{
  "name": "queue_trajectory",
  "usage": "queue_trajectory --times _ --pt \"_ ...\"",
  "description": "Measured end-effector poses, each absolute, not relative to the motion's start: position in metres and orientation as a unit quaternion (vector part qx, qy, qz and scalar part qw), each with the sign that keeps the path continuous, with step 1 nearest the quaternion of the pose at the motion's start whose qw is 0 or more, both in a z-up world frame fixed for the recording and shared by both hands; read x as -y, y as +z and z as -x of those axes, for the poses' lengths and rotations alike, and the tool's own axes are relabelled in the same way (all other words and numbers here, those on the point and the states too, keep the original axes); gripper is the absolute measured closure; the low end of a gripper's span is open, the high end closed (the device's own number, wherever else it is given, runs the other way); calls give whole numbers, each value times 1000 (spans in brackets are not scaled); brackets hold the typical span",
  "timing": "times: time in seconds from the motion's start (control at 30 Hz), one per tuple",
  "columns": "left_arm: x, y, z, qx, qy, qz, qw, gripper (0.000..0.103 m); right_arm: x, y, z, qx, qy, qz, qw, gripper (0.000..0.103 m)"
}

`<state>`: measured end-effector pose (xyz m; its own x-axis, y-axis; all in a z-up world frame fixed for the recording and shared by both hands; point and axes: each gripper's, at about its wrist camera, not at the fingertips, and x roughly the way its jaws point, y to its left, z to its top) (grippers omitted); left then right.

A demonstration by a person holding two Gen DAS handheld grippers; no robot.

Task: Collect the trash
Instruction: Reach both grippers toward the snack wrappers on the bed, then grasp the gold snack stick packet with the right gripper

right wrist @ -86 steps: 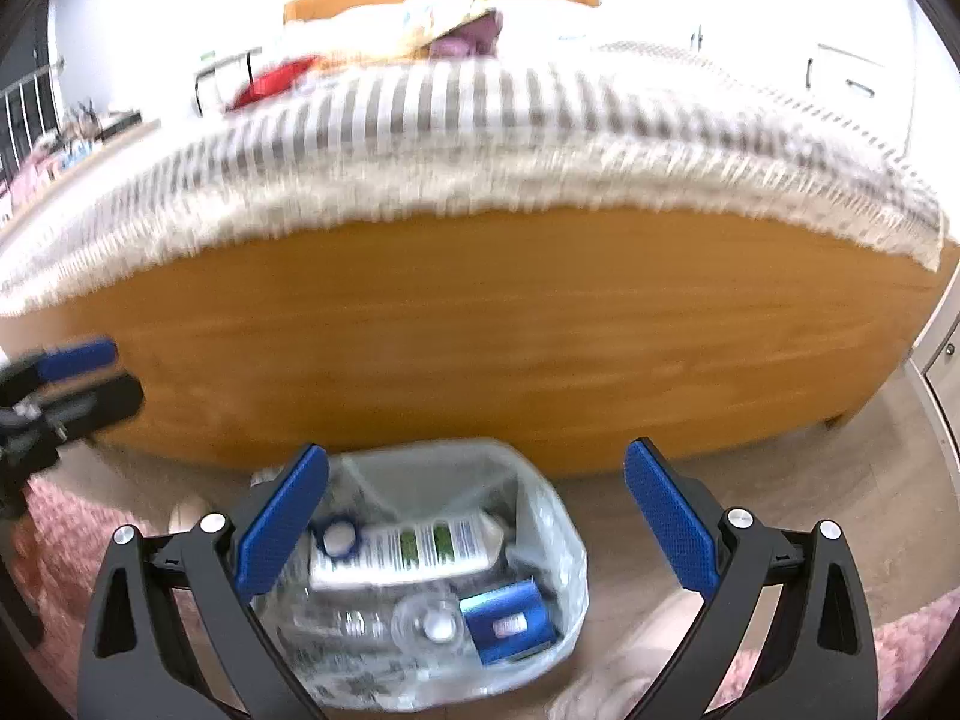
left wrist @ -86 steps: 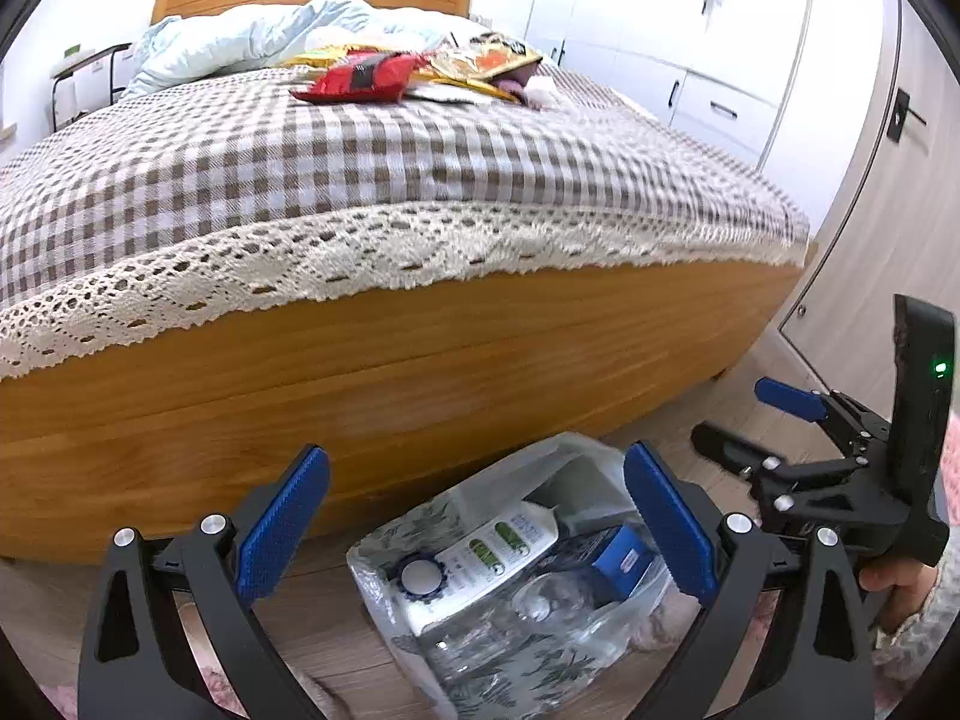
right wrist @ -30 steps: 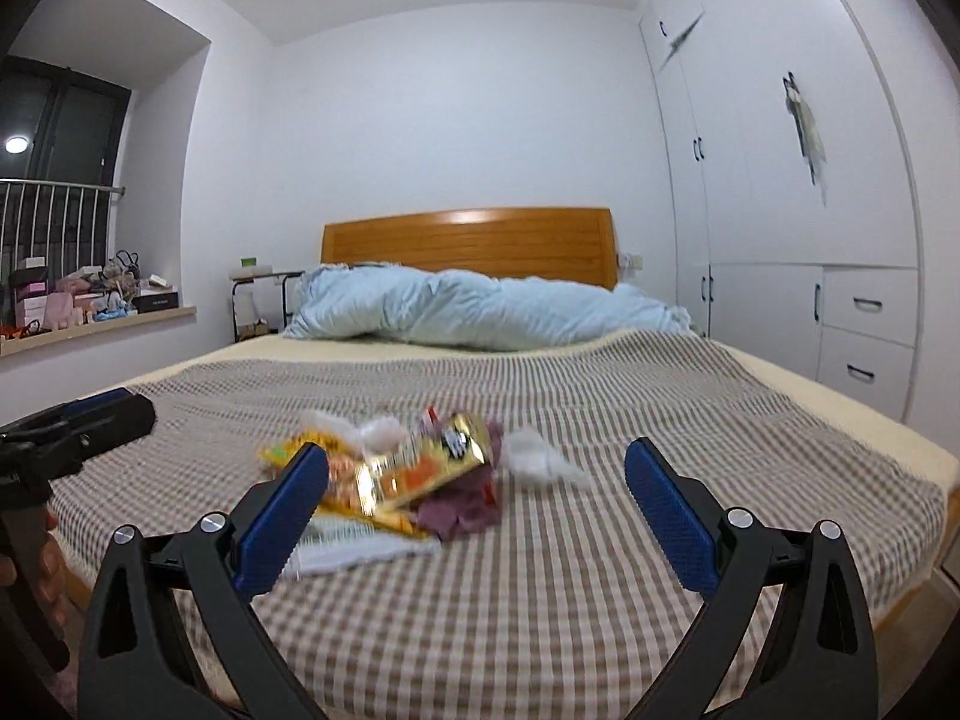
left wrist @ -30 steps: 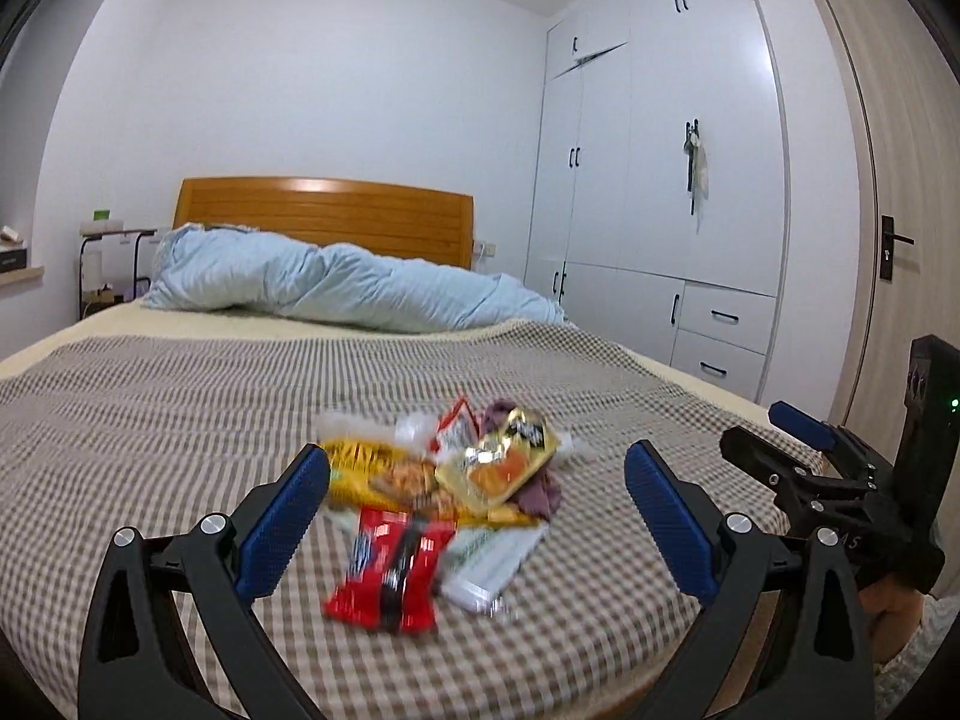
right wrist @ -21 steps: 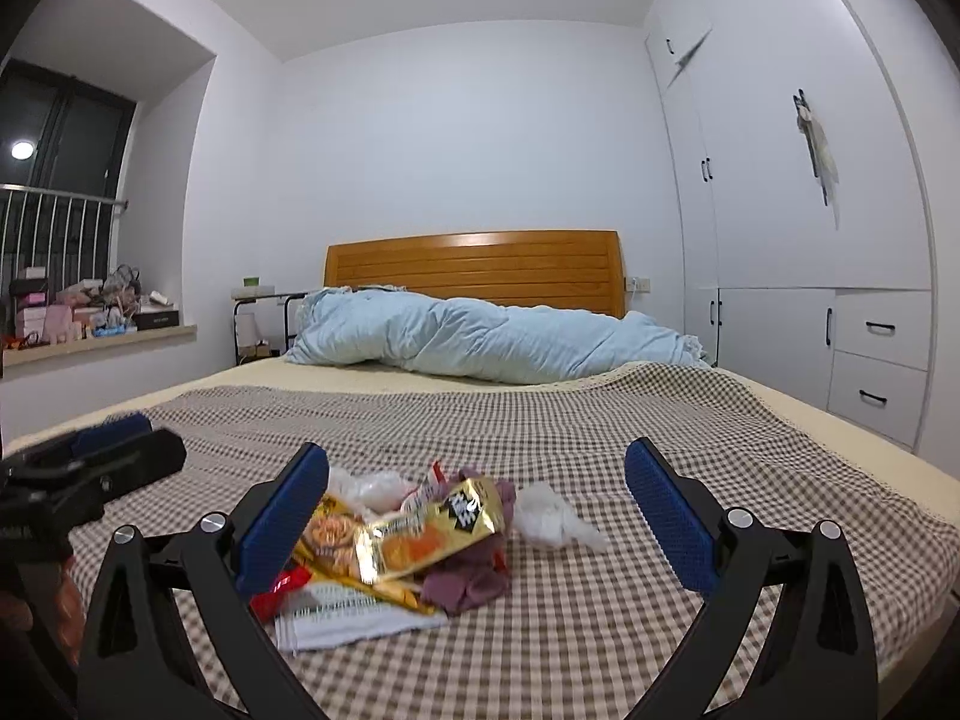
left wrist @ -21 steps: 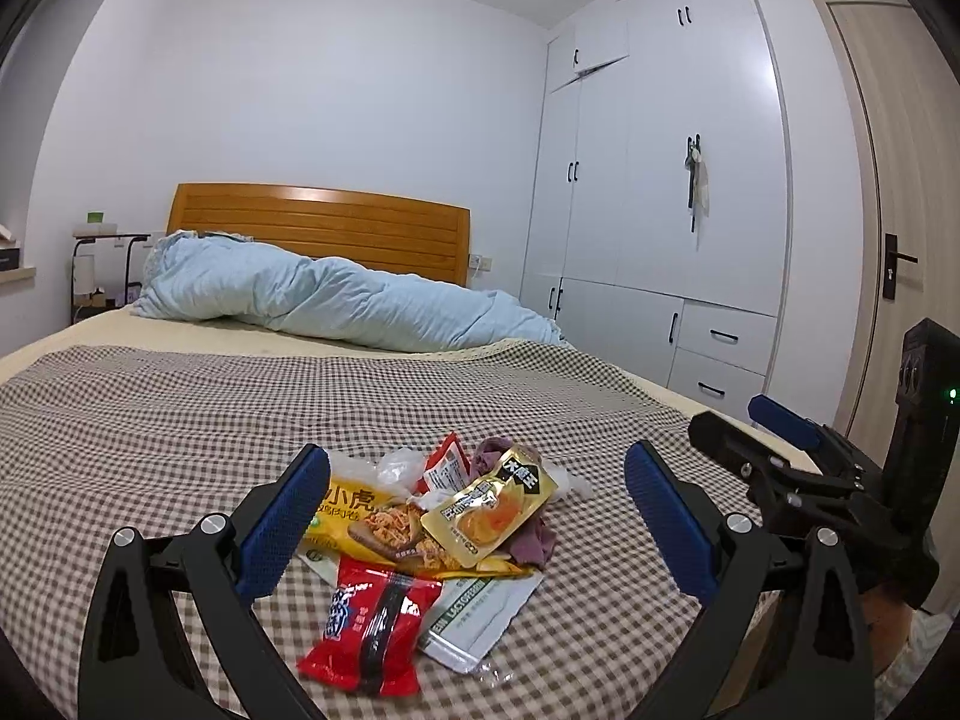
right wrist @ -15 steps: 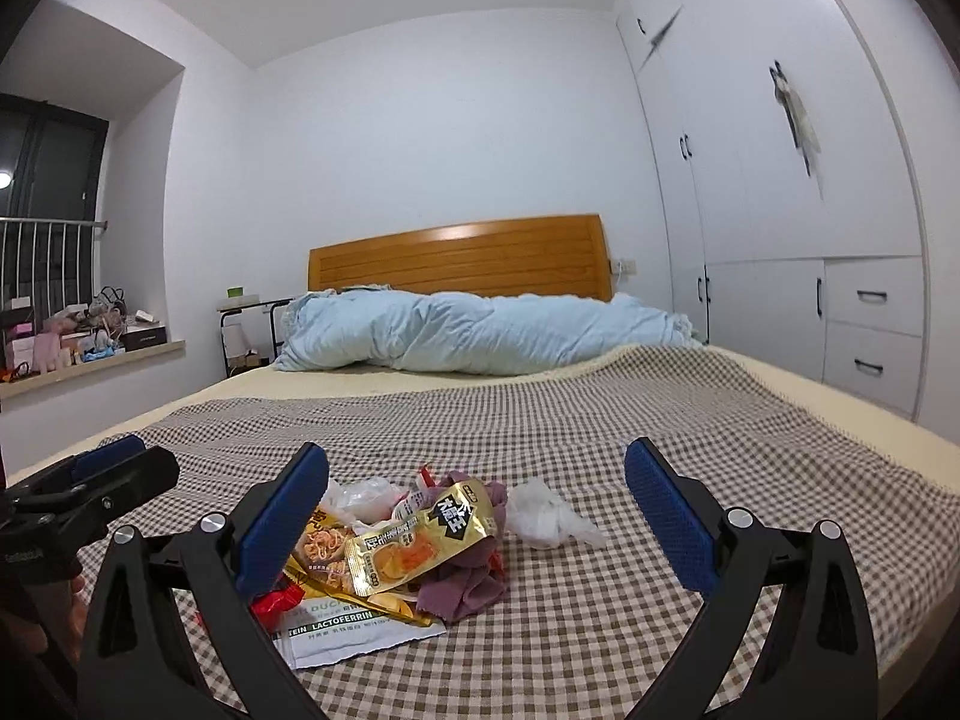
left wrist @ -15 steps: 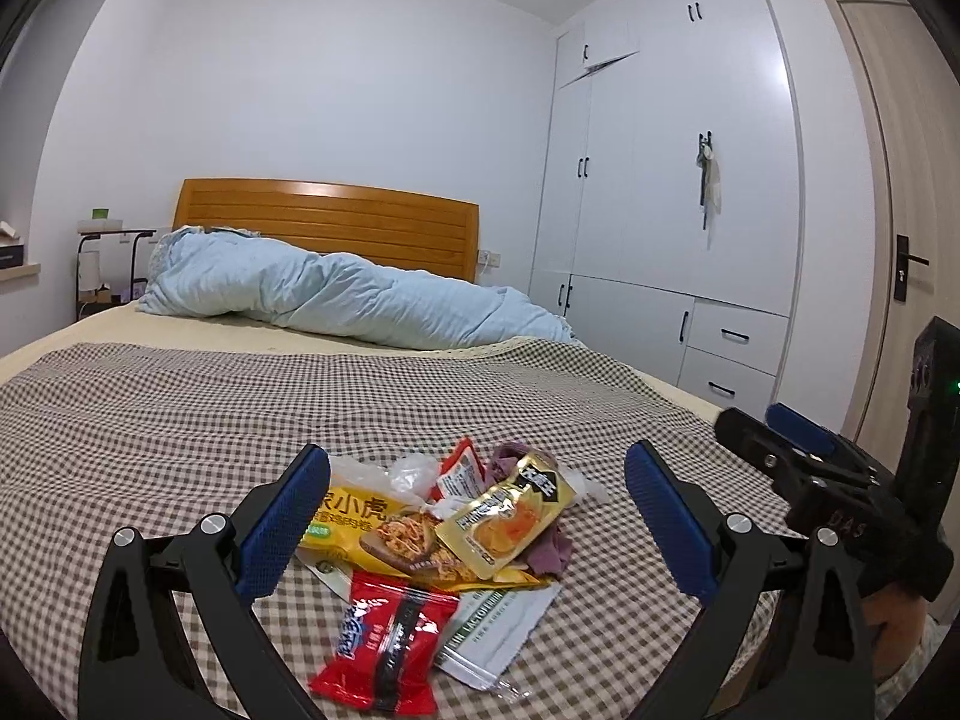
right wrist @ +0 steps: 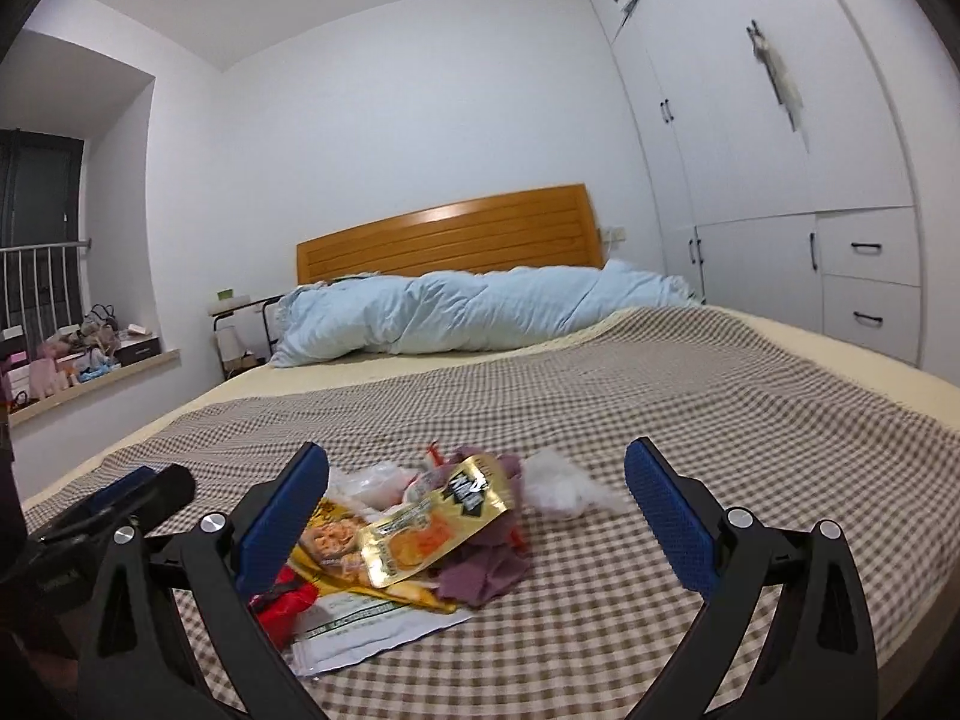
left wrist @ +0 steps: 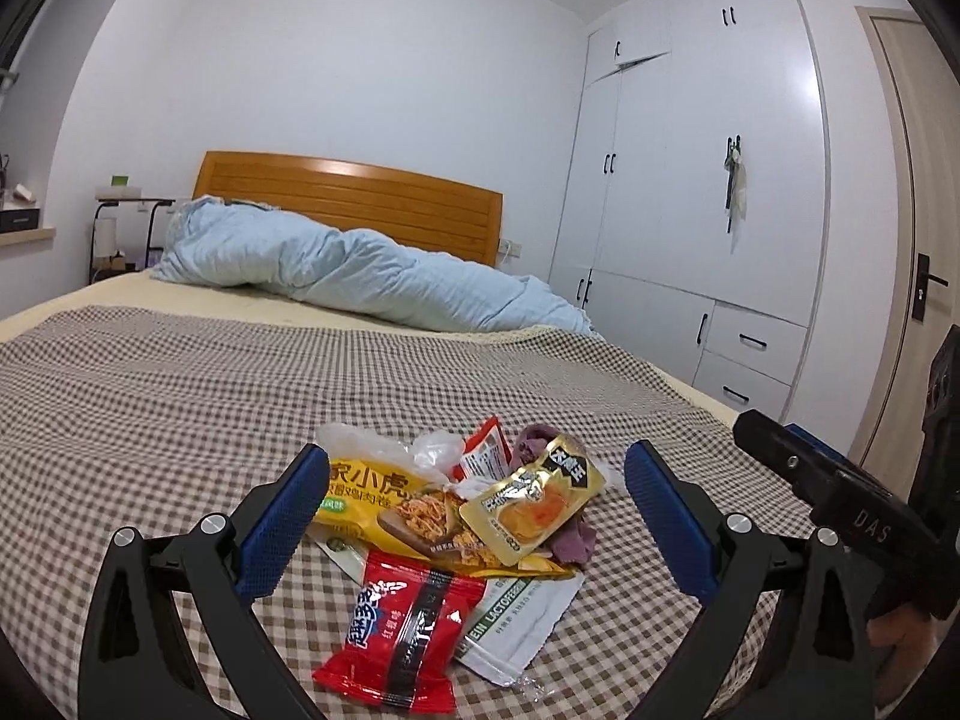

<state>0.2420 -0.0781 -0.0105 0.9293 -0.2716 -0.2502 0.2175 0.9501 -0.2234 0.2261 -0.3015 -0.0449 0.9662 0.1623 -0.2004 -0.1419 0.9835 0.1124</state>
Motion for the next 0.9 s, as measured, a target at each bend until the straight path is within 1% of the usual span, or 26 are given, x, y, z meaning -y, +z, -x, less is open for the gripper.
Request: queue_trajectory --times 0.1,0.23,0.37,0.53,0.67,0.83,0.9 --pt "79 -14 -243 -148 -127 93 976 8 297 -48 -225 -107 48 -35 992 8" --pt "77 -15 -240 -147 -124 91 977 8 309 -48 -226 -121 14 -60 991 8" --pt "75 -17 -240 -151 -117 84 978 8 322 -47 -225 -119 7 -73 990 8" --pt "70 -19 -244 -160 -113 89 977 8 317 -52 -229 -130 -8 -58 990 8" --pt "67 -20 -247 -167 -114 94 975 8 303 -63 -243 -173 26 -36 984 8" --pt "62 -20 -253 -173 -118 93 974 8 281 -67 -259 -175 34 -13 984 8" --pt "58 -20 -258 -177 -114 93 973 8 272 -69 -271 -190 37 -4 981 8"
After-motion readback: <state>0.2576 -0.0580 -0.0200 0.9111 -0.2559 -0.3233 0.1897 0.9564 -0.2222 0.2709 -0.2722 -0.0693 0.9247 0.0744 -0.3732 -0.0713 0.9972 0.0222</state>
